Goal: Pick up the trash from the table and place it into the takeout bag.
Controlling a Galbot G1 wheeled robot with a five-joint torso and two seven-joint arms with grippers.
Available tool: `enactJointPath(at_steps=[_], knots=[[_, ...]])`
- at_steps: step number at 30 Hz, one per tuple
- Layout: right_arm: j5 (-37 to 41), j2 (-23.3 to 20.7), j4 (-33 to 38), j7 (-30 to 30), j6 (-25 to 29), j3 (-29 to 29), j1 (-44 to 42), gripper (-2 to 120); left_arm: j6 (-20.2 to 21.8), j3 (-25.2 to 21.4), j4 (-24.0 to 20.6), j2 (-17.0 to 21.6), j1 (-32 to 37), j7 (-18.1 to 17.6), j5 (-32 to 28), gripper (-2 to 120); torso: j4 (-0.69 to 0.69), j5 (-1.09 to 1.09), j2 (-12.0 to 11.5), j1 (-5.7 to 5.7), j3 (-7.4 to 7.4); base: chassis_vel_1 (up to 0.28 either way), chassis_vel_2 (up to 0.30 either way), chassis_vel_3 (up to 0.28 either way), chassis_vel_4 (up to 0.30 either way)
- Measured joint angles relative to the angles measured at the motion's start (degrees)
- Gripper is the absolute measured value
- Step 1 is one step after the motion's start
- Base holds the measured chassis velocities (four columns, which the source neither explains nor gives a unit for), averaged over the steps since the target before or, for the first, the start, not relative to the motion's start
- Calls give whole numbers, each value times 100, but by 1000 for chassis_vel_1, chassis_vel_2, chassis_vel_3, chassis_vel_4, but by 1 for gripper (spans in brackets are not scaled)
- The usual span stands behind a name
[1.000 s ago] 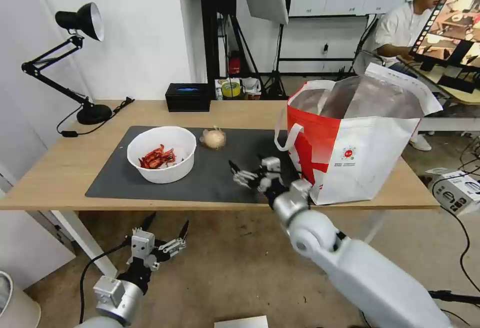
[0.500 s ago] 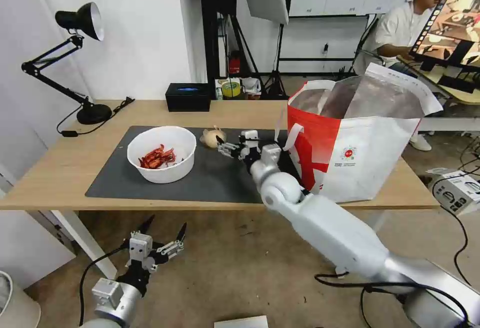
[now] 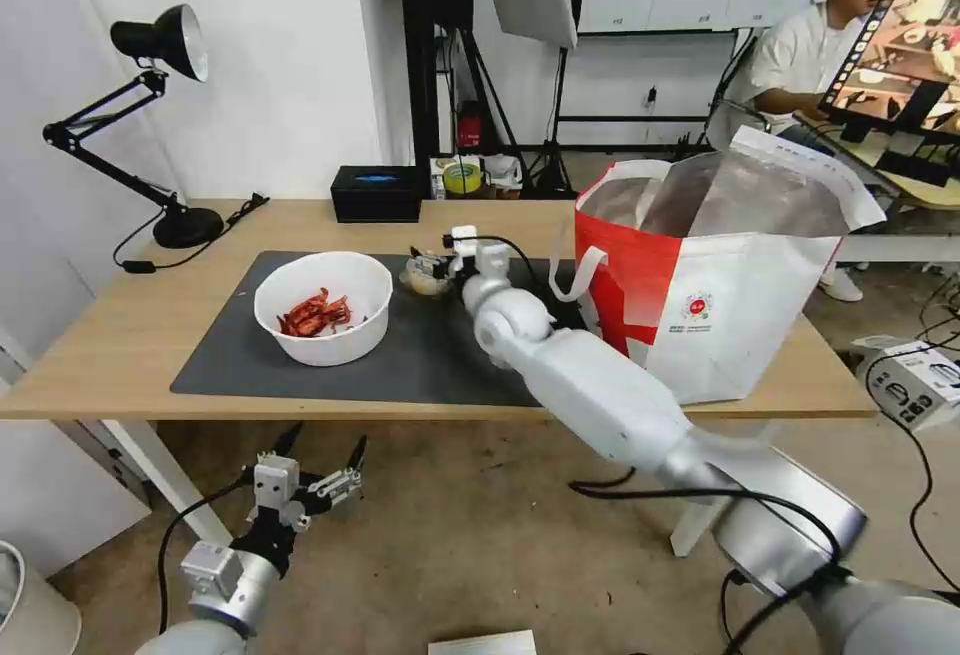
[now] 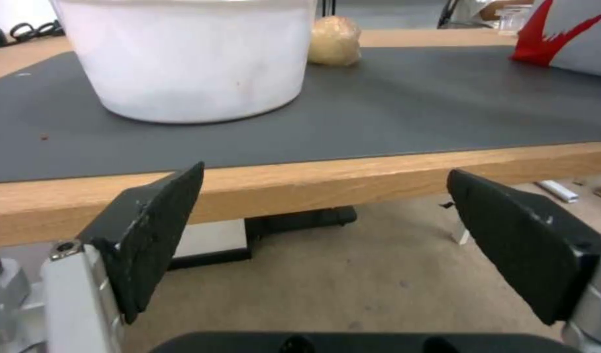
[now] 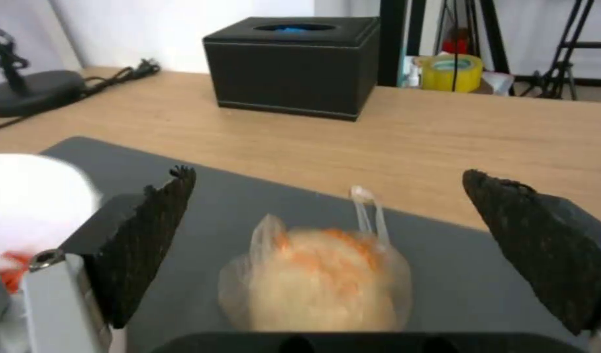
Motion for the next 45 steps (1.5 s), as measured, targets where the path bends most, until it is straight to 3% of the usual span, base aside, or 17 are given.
enactJointPath(at_steps=[10,26,45], knots=[[-184,500,-1087,-347,-371,93,439,100,25,-8,19,-15,-27,41,-36,100,0,0,0,0,0,0,0,0,0],[-212,486,-1486,-1097,-686,-174,559,100,21,13,30,-28,-72,33,-14,100,-1,1,0,0,0,0,0,0,0],[-303,478,-1703,-1336,-731,-294,558,98,18,58,59,-39,-116,16,10,100,-1,1,0,0,0,0,0,0,0]])
